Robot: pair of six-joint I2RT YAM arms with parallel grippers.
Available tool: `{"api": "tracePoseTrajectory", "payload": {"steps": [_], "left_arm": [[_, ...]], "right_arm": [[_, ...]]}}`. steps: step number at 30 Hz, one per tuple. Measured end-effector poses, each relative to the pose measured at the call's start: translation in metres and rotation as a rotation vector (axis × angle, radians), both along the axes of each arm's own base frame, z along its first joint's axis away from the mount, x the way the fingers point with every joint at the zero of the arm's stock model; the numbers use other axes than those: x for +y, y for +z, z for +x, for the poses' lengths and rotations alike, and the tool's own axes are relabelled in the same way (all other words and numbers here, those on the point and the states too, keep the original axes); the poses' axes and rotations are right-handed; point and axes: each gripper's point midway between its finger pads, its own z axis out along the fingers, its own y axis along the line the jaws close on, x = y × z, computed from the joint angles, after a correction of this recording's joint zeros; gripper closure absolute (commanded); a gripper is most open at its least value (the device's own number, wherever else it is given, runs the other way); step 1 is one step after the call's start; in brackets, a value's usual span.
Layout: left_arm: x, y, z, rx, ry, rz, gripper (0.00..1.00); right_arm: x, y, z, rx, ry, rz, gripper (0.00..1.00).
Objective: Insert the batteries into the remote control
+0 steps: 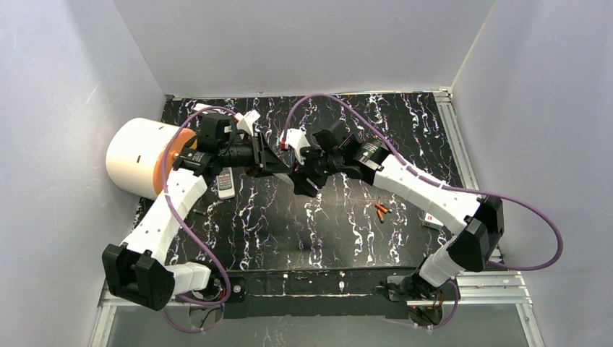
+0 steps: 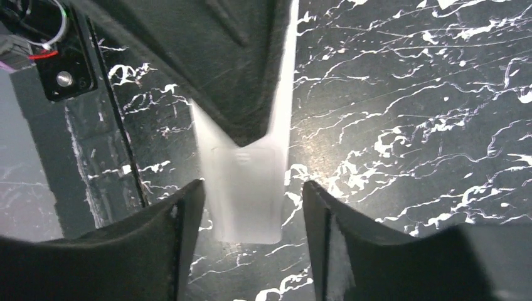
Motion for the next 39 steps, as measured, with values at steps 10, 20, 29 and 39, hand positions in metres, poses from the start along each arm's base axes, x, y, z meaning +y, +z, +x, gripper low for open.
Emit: {"api": "tracePoseTrajectory", "payload": {"steps": [10,20,29,39], "left_arm": [[0.005,0.032,0.004,-0.103,-0.022,-0.050,1.00],[0.015,0.073,0.029,-0.127,0.036,-0.189,1.00],[0.007,0.089,0.032,-0.058,0.056,-0.327,1.00],[0.006,0.111,0.023,-0.061,0.028,-0.383,1.00]], "right_arm": [[-0.005,0.027,0.010,0.103,-0.221,0.284,0.08],[-0.031,0.097,0.034,0.443,-0.579,0.893,0.03],[-0.015,0.133,0.040,0.725,-0.581,1.104,0.21],[0.007,0.124,0.036,0.892,-0.517,1.070,0.45]]}}
